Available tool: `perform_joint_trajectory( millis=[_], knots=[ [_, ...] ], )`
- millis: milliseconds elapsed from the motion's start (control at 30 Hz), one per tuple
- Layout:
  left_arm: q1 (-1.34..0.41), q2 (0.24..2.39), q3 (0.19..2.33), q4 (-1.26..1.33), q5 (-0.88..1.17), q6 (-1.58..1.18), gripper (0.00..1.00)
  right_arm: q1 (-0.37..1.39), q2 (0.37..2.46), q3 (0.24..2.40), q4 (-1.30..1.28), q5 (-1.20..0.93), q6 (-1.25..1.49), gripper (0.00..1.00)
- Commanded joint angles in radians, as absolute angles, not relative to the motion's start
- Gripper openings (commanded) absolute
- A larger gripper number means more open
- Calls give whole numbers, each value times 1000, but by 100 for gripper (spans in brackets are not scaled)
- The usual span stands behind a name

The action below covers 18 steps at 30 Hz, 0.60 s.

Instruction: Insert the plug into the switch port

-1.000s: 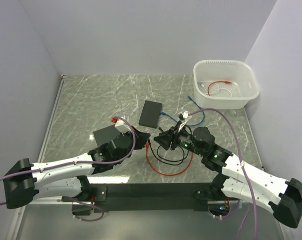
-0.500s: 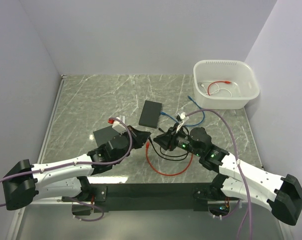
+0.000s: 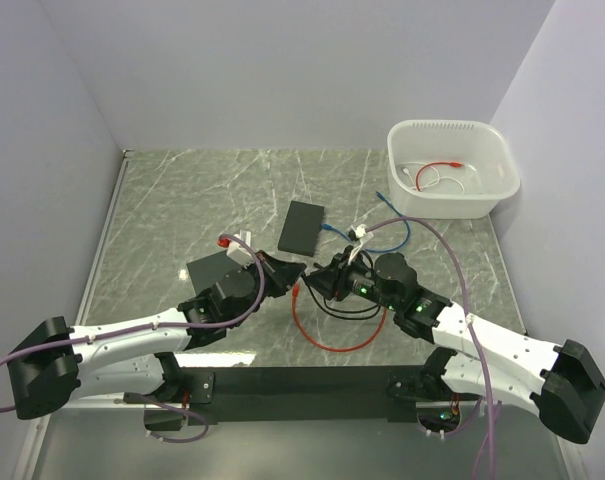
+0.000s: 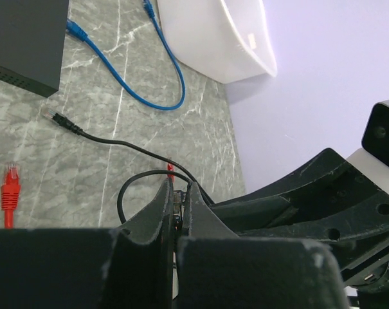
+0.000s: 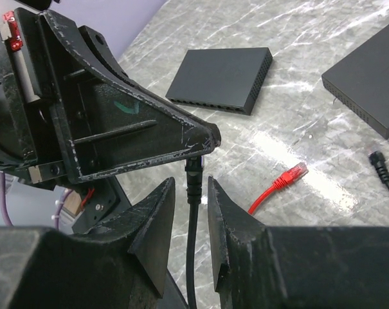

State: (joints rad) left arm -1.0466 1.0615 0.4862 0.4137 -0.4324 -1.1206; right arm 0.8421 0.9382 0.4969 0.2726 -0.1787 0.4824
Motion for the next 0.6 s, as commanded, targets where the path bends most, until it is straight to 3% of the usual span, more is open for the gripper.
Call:
perform_joint_trajectory(
  millis=[0,567],
  knots=[
    [-1042,1066,485,486,-411,-1141,0,850,946,518,330,-187,489,34],
    [-1040,1066,477,508,-403,-1144,0,857,980,522,357,-173,502,31]
  ],
)
